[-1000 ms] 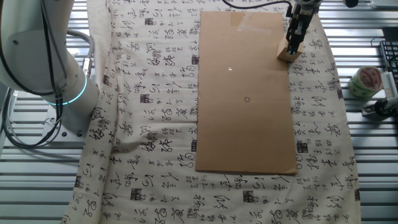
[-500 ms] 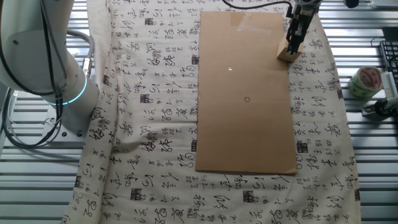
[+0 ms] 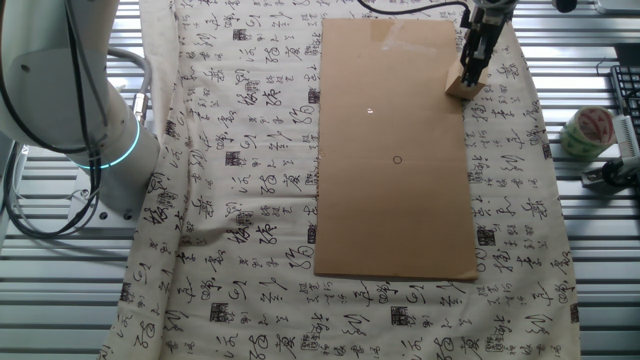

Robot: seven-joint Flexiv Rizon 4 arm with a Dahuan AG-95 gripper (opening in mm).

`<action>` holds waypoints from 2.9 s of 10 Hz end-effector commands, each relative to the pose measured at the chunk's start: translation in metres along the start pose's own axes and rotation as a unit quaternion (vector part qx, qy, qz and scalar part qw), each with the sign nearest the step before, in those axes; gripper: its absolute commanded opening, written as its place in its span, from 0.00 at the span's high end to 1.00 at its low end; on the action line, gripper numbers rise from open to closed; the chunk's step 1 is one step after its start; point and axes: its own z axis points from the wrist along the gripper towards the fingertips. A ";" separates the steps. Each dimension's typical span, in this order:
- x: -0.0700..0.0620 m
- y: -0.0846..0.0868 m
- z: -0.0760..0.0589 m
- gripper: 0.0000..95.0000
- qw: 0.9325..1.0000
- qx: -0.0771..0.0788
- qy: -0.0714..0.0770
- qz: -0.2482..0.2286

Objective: Grab the block and place it at the designated location

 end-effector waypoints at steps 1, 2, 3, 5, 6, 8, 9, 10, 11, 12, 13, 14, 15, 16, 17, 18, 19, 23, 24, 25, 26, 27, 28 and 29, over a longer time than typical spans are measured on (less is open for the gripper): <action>0.000 0.000 0.000 0.20 1.000 0.000 -0.001 0.000; 0.000 0.000 0.000 0.20 1.000 0.000 -0.002 0.001; 0.000 0.000 0.000 0.20 1.000 0.000 -0.002 0.001; 0.000 0.000 0.000 0.20 1.000 -0.001 -0.002 0.000; 0.000 0.000 0.000 0.20 1.000 -0.001 -0.002 0.001; 0.000 0.000 0.000 0.20 1.000 -0.001 -0.003 0.001; 0.000 0.000 0.000 0.20 1.000 -0.001 -0.002 0.000; 0.000 0.000 0.000 0.20 1.000 -0.002 0.000 -0.005; 0.000 0.000 0.000 0.20 1.000 -0.001 0.004 -0.006; 0.000 0.000 0.000 0.20 1.000 -0.001 0.006 -0.005; 0.000 0.000 0.000 0.20 1.000 -0.001 0.007 -0.006; 0.000 0.000 0.000 0.20 1.000 -0.001 0.007 -0.007; 0.000 0.000 0.000 0.20 1.000 -0.001 0.006 -0.009; 0.000 0.000 0.000 0.20 1.000 0.000 0.006 -0.009; 0.000 0.000 0.000 0.20 1.000 -0.003 0.007 -0.011; 0.000 0.000 0.000 0.20 1.000 -0.005 0.008 -0.011; 0.000 0.000 0.000 0.20 1.000 -0.006 0.009 -0.011; 0.000 0.000 0.000 0.20 0.999 -0.013 0.030 -0.014; 0.000 0.000 0.000 0.20 0.999 -0.014 0.030 -0.014; 0.000 0.000 0.000 0.20 0.999 -0.015 0.030 -0.014; 0.000 0.000 0.000 0.20 0.999 -0.015 0.030 -0.014; 0.000 0.000 0.000 0.20 0.999 -0.015 0.029 -0.014; 0.000 0.000 0.000 0.20 0.999 -0.016 0.029 -0.014; 0.000 0.000 0.000 0.20 0.999 -0.015 0.029 -0.013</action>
